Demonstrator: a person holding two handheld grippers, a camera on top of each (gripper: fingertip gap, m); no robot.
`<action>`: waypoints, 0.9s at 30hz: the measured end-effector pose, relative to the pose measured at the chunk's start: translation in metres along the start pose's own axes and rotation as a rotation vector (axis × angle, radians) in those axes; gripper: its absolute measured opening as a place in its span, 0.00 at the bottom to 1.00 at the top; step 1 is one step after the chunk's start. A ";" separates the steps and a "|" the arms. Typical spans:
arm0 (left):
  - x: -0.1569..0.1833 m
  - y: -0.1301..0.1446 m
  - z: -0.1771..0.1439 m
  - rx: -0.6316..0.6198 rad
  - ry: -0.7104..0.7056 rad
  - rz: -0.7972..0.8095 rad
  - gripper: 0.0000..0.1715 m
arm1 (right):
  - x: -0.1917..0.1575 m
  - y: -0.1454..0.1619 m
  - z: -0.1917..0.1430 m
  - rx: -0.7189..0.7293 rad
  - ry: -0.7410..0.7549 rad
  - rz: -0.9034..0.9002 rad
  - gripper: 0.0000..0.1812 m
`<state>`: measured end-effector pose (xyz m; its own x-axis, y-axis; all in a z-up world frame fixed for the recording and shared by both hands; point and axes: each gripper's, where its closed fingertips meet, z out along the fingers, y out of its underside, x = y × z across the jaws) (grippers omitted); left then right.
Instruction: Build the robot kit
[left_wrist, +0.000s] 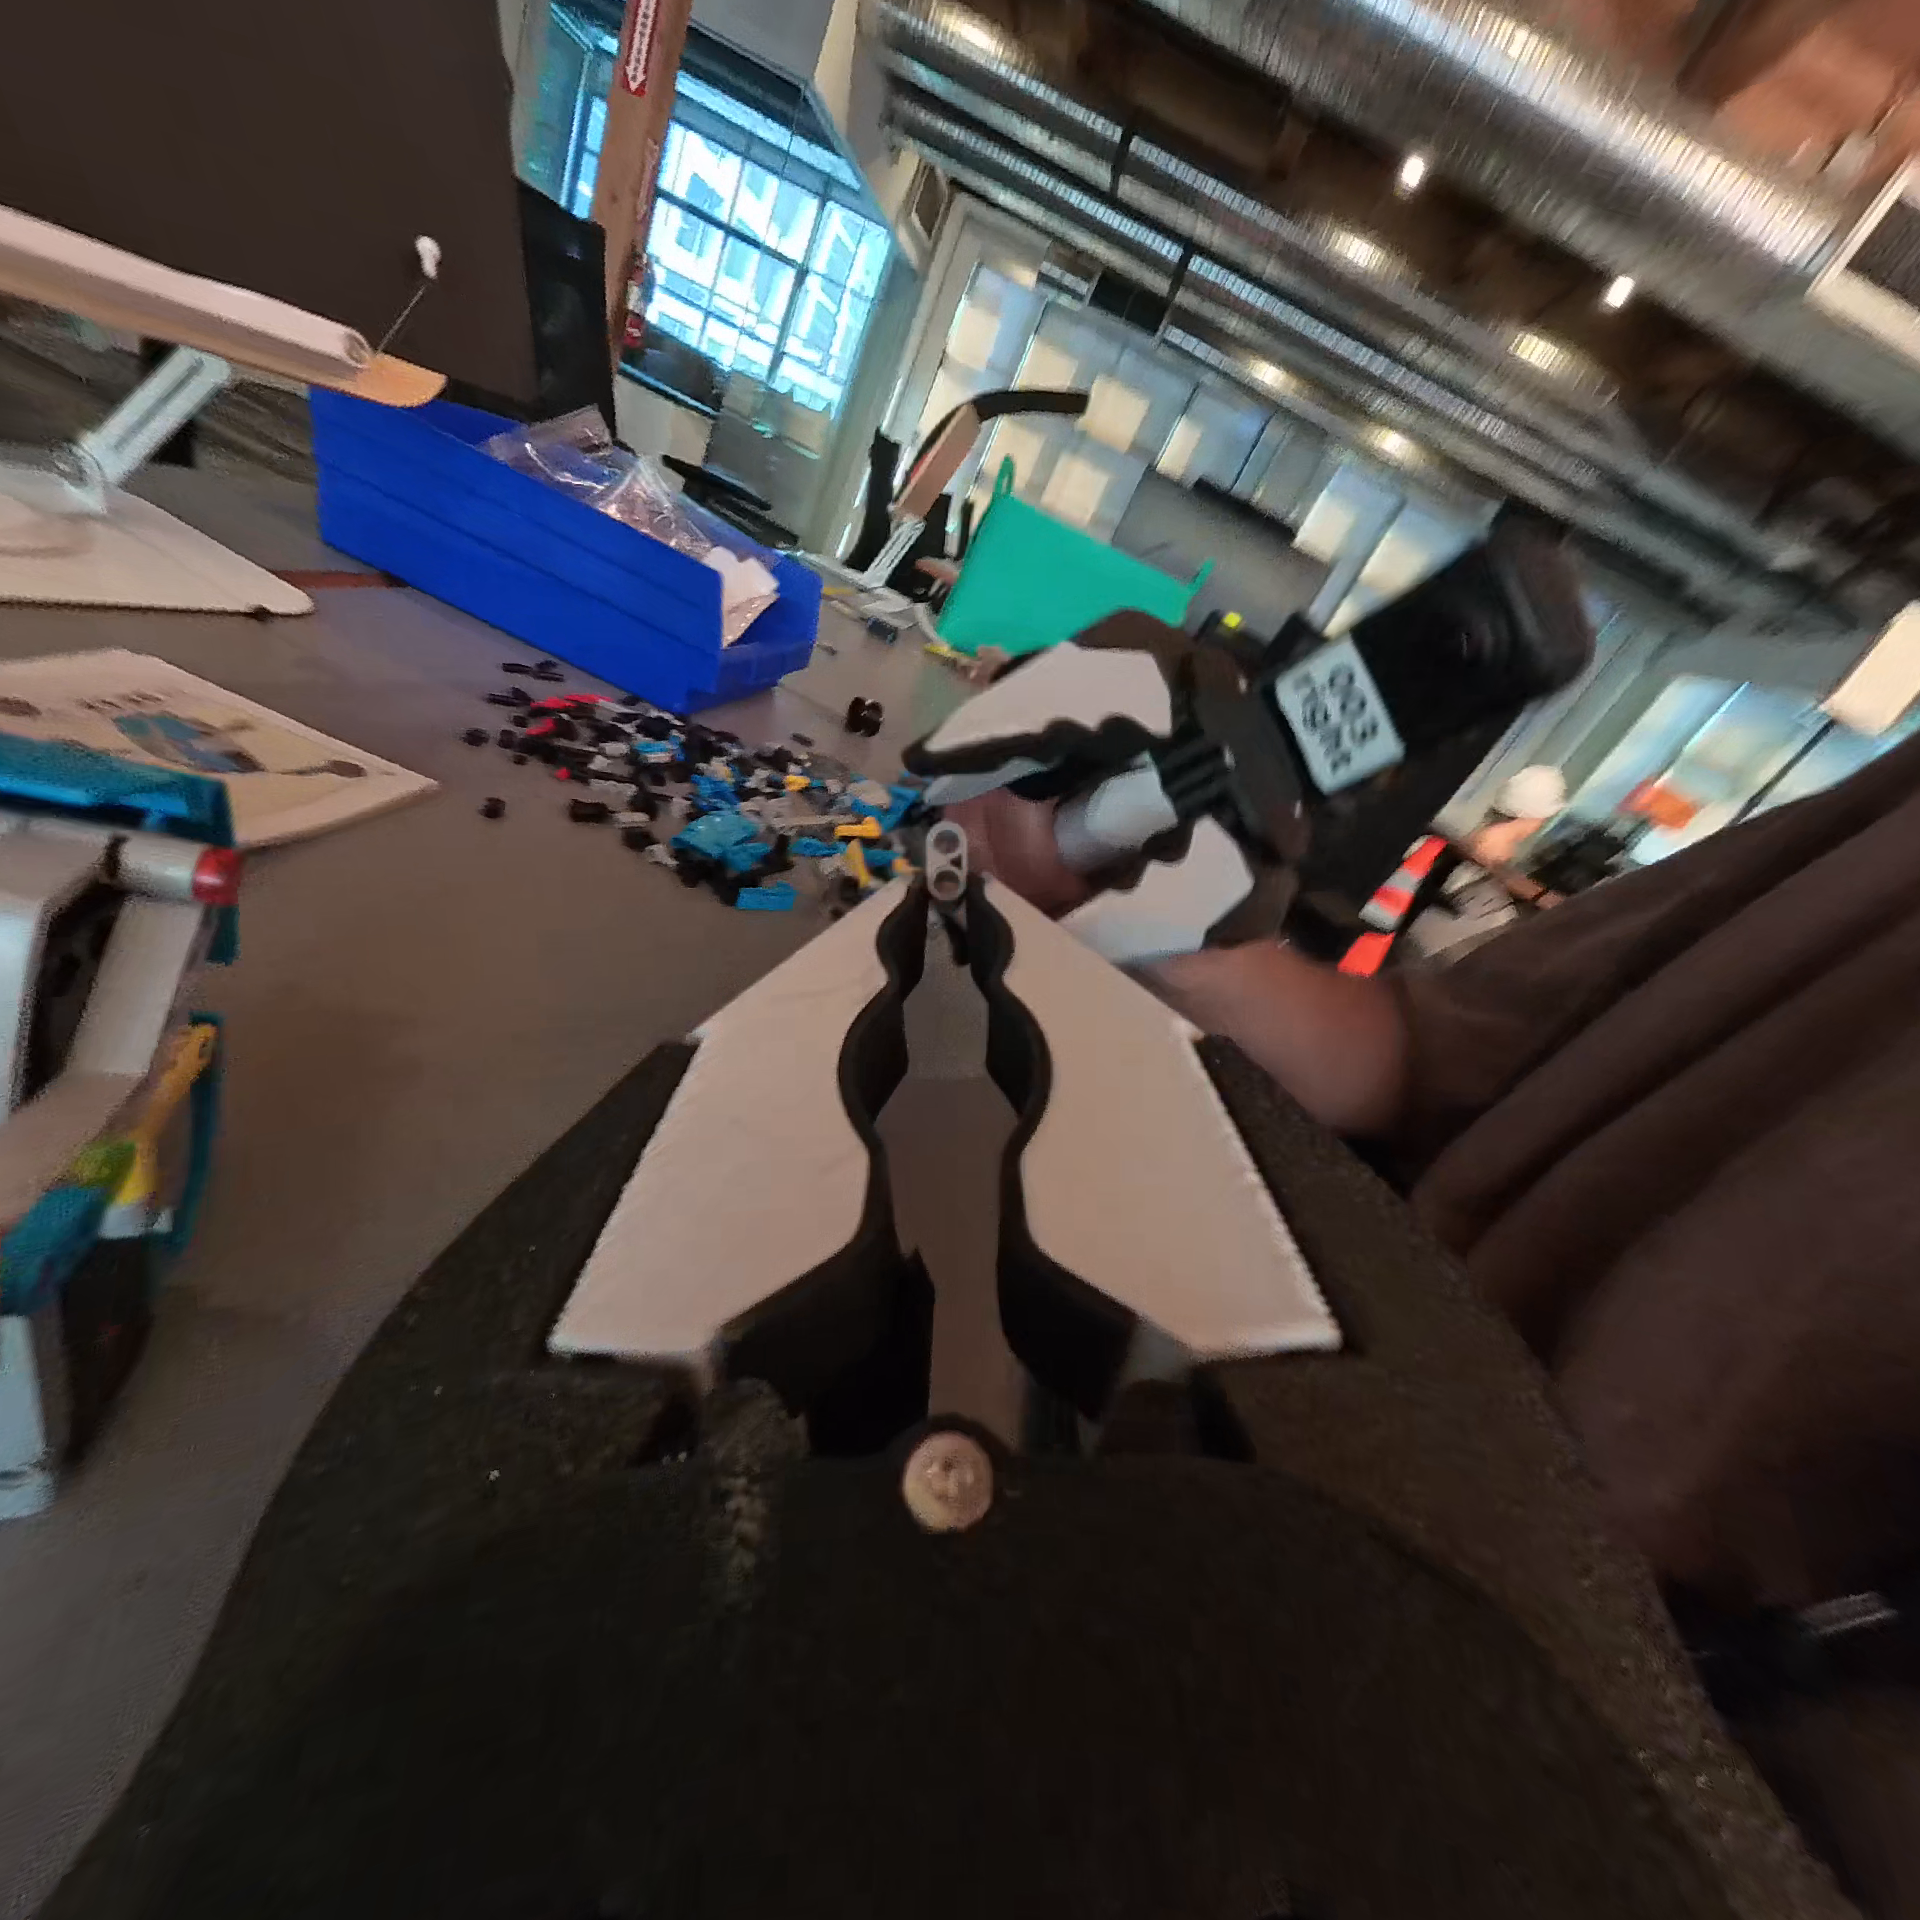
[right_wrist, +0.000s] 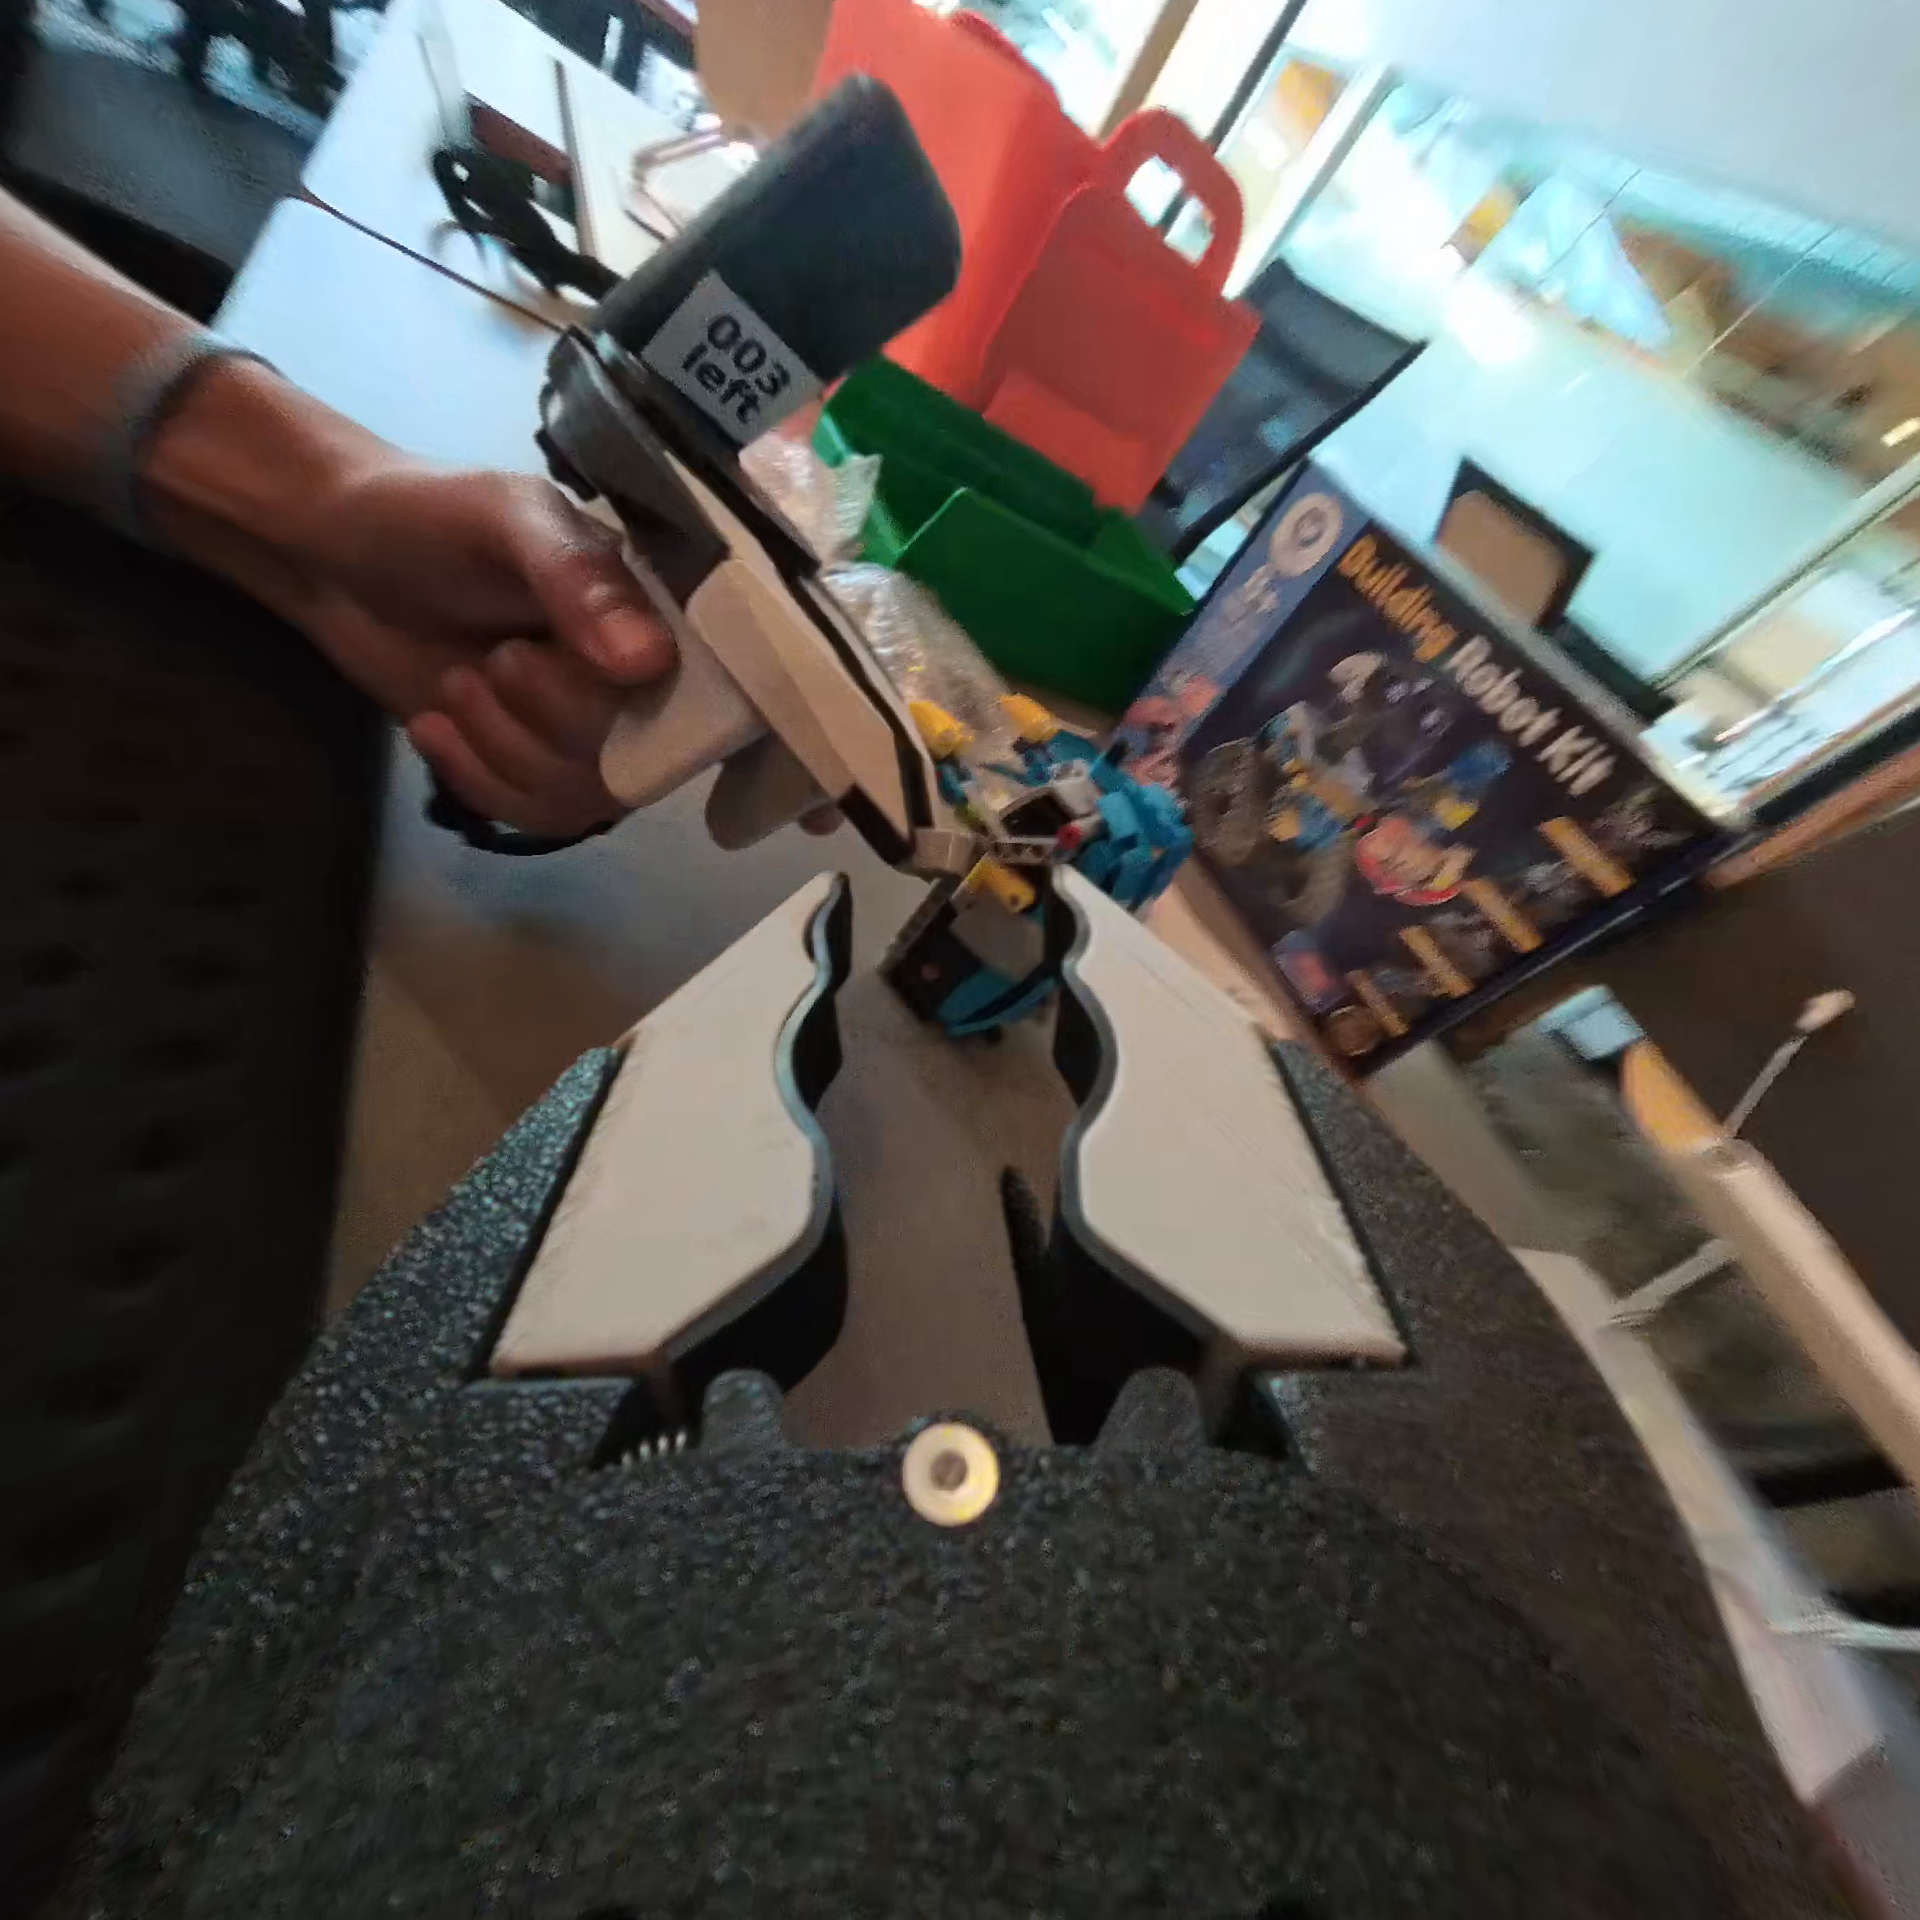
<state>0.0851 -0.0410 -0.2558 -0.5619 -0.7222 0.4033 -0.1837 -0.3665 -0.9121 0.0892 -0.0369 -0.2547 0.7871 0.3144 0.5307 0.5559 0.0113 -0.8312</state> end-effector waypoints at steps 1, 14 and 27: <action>0.000 -0.003 -0.001 0.020 0.022 -0.050 0.04 | -0.001 -0.003 0.002 0.007 0.029 -0.044 0.20; 0.008 -0.012 -0.006 0.073 0.185 -0.274 0.04 | 0.001 -0.010 0.015 0.011 0.172 -0.194 0.09; -0.004 0.007 0.001 -0.025 0.116 -0.298 0.06 | -0.008 0.012 0.013 -0.075 0.069 -0.230 0.09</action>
<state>0.0869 -0.0419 -0.2636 -0.5685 -0.5129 0.6432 -0.3731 -0.5361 -0.7572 0.0866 -0.0267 -0.2712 0.6528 0.2462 0.7164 0.7386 0.0034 -0.6741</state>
